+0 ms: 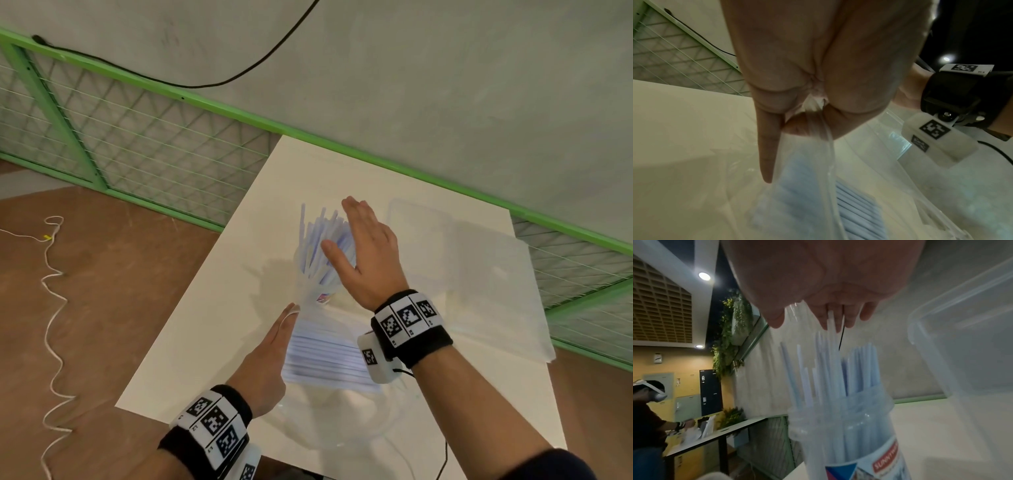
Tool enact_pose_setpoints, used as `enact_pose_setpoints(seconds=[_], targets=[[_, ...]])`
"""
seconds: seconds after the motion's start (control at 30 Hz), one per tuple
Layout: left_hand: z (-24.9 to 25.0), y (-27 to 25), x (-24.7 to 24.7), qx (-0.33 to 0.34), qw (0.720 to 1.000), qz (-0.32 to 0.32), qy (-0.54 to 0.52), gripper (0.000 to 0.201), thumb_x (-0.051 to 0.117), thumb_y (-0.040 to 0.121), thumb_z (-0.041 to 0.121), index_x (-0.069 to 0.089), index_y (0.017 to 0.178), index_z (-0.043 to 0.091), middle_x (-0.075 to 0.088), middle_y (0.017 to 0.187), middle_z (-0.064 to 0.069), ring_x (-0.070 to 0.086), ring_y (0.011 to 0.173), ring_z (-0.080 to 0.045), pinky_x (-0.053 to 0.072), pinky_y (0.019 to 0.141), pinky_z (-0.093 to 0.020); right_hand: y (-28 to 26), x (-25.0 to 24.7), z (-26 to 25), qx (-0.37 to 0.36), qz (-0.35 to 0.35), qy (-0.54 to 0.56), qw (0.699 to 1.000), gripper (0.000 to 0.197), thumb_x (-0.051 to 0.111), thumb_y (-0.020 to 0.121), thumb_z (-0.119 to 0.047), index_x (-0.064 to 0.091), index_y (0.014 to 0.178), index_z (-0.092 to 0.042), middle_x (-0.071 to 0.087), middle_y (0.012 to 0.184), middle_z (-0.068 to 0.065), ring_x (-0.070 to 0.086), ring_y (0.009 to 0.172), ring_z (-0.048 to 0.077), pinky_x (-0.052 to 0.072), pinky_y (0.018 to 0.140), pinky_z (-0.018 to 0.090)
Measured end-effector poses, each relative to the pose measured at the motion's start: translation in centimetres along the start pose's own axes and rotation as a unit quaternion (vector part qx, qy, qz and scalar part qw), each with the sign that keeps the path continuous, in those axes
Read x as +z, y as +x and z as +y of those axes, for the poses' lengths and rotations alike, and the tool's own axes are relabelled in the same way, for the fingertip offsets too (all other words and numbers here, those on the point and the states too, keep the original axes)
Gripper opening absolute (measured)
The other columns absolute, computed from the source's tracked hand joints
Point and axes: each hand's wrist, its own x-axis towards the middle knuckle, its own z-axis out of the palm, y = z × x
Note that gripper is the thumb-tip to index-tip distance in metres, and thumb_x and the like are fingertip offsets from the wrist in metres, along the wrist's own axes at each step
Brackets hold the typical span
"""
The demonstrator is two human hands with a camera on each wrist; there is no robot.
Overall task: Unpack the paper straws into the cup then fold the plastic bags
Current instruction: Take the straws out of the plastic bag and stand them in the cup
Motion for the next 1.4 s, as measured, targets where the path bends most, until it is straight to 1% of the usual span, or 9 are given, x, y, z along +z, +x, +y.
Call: enact_pose_setpoints(seconds=[0.17, 0.3, 0.43, 0.6, 0.73, 0.97, 1.2, 1.3, 1.4], targets=[[0.0, -0.1, 0.1, -0.003, 1.0, -0.004, -0.017, 0.108, 0.036, 0.072, -0.022, -0.013, 0.141, 0.045, -0.016, 0.151, 0.032, -0.001, 0.141, 0.008, 0.017, 0.112, -0.012, 0.0, 1.4, 0.3, 0.005, -0.054, -0.029, 0.998, 0.065, 0.021, 0.1, -0.051, 0.019, 0.154, -0.016, 0.018, 0.162, -0.001, 0.009, 0.15, 0.012, 0.013, 0.12, 0.039], [0.0, 0.0, 0.1, -0.013, 1.0, -0.004, -0.015, 0.107, 0.035, 0.072, -0.023, -0.012, 0.147, 0.037, -0.016, 0.153, 0.028, -0.003, 0.142, 0.008, 0.014, 0.111, -0.009, 0.5, 2.3, 0.3, 0.015, 0.017, 0.043, 0.999, 0.06, 0.026, 0.102, -0.042, 0.015, 0.155, -0.017, 0.013, 0.163, -0.003, 0.009, 0.149, 0.006, 0.015, 0.119, 0.035], [0.1, -0.1, 0.1, -0.011, 1.0, -0.003, -0.007, 0.106, 0.036, 0.073, -0.023, -0.014, 0.143, 0.038, -0.016, 0.154, 0.025, -0.002, 0.141, 0.007, 0.012, 0.107, -0.005, 0.3, 2.8, 0.1, -0.02, 0.05, 0.096, 0.994, 0.068, 0.028, 0.099, -0.051, 0.014, 0.155, -0.016, 0.011, 0.163, -0.004, 0.009, 0.149, 0.005, 0.016, 0.117, 0.034], [0.1, -0.2, -0.1, -0.006, 1.0, -0.005, -0.011, 0.107, 0.038, 0.073, -0.022, -0.013, 0.146, 0.037, -0.015, 0.156, 0.024, -0.001, 0.144, 0.004, 0.019, 0.115, -0.015, -0.2, 3.3, 0.0, -0.045, -0.016, -0.051, 0.998, 0.086, 0.018, 0.088, -0.075, 0.031, 0.152, -0.018, 0.027, 0.159, -0.004, 0.012, 0.149, 0.013, 0.014, 0.118, 0.045], [0.3, -0.3, -0.2, -0.008, 1.0, -0.002, -0.011, 0.107, 0.039, 0.074, -0.022, -0.012, 0.147, 0.037, -0.013, 0.157, 0.023, 0.001, 0.146, 0.0, 0.023, 0.119, -0.025, 0.4, 3.2, 0.2, -0.031, -0.02, -0.061, 0.997, 0.098, 0.031, 0.08, -0.08, 0.016, 0.155, -0.019, 0.011, 0.163, -0.006, 0.006, 0.15, 0.012, 0.005, 0.119, 0.035], [0.4, -0.3, -0.3, -0.002, 1.0, 0.001, -0.012, 0.107, 0.039, 0.073, -0.023, -0.014, 0.14, 0.042, -0.012, 0.156, 0.022, -0.001, 0.146, 0.0, 0.022, 0.119, -0.024, 1.8, 5.1, 1.0, -0.041, 0.033, -0.11, 0.992, 0.061, 0.039, 0.094, -0.06, 0.05, 0.14, -0.022, 0.046, 0.149, -0.006, 0.037, 0.139, 0.019, 0.033, 0.109, 0.046], [-0.1, -0.4, 0.0, -0.003, 1.0, 0.003, -0.009, 0.11, 0.04, 0.072, -0.023, -0.015, 0.14, 0.045, -0.012, 0.156, 0.024, 0.001, 0.145, 0.0, 0.02, 0.117, -0.019, 3.3, 4.9, 0.2, -0.088, 0.021, -0.117, 0.989, 0.06, 0.049, 0.095, -0.051, 0.023, 0.149, -0.042, 0.022, 0.159, -0.017, 0.043, 0.131, 0.019, 0.038, 0.098, 0.046], [-0.1, -0.3, 0.0, -0.006, 1.0, 0.001, -0.002, 0.109, 0.04, 0.072, -0.022, -0.016, 0.139, 0.044, -0.014, 0.155, 0.025, 0.001, 0.144, 0.002, 0.016, 0.112, -0.013, 3.3, 5.3, 0.1, -0.112, 0.02, -0.133, 0.985, 0.044, 0.054, 0.095, -0.042, 0.046, 0.138, -0.037, 0.049, 0.143, -0.015, 0.051, 0.123, 0.022, 0.044, 0.092, 0.051], [-0.1, -0.4, -0.1, -0.008, 1.0, 0.002, 0.004, 0.108, 0.04, 0.074, -0.022, -0.017, 0.139, 0.042, -0.015, 0.155, 0.025, -0.001, 0.143, 0.003, 0.011, 0.111, -0.01, 3.8, 5.3, 1.0, -0.119, 0.055, -0.053, 0.99, 0.03, 0.058, 0.094, -0.03, 0.065, 0.122, -0.023, 0.067, 0.121, -0.005, 0.058, 0.112, 0.028, 0.05, 0.085, 0.049]])
